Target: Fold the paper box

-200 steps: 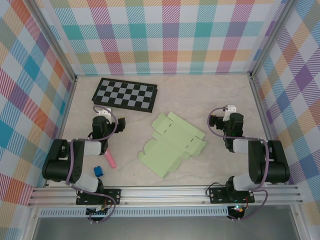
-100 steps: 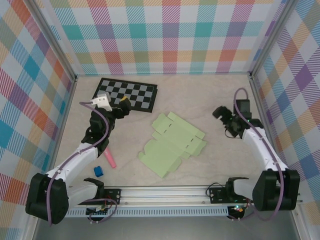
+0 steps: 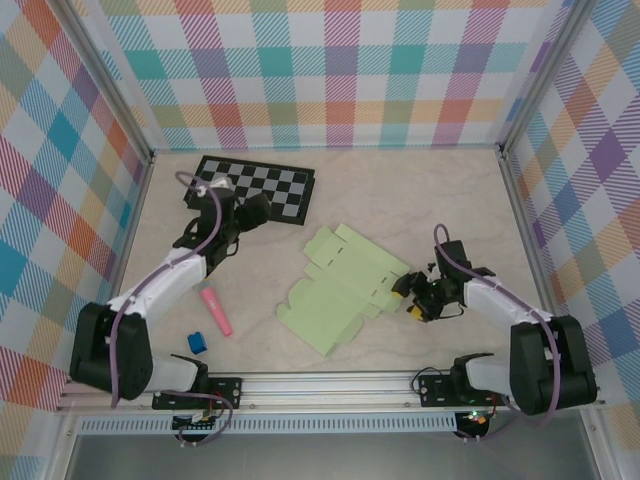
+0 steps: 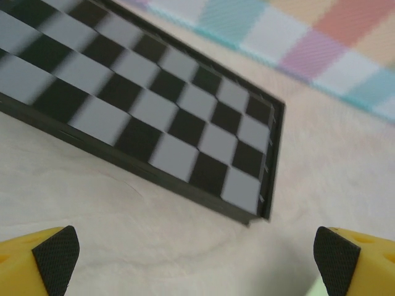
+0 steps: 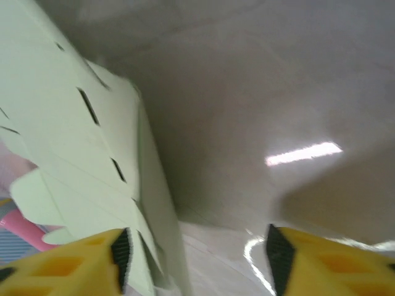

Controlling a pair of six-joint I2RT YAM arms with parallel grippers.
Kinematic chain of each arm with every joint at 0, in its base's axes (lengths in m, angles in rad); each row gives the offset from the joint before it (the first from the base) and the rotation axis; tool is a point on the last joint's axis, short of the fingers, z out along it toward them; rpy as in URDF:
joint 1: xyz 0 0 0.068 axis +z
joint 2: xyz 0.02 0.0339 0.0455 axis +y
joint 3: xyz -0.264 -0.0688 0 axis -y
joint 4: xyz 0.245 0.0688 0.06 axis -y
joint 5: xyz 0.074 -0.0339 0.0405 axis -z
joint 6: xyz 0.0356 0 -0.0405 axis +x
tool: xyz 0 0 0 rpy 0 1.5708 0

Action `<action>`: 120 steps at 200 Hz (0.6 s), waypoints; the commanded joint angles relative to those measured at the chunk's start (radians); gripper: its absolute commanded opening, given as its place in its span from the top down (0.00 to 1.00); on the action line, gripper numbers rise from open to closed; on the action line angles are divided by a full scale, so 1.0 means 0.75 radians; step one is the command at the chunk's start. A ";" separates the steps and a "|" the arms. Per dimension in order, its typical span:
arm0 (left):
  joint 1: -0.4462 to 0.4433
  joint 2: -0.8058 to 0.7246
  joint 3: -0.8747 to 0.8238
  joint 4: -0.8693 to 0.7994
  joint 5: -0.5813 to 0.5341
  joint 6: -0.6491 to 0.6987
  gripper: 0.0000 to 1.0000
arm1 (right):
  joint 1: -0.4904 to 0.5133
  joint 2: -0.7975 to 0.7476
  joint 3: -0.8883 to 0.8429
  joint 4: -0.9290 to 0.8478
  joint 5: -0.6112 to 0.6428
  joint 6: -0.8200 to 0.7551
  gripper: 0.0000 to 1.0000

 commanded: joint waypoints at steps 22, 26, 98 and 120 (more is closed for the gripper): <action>-0.080 0.100 0.050 -0.182 0.346 0.146 0.00 | 0.003 0.142 0.118 0.112 0.047 -0.133 0.70; -0.080 0.107 0.057 -0.193 0.359 0.153 0.00 | 0.003 0.150 0.125 0.104 0.072 -0.155 0.72; -0.082 0.292 0.144 -0.151 0.678 0.304 0.00 | 0.003 0.167 0.353 0.209 0.358 -0.850 1.00; -0.084 0.333 0.148 -0.112 0.703 0.339 0.00 | 0.003 0.203 0.418 0.325 0.313 -1.086 1.00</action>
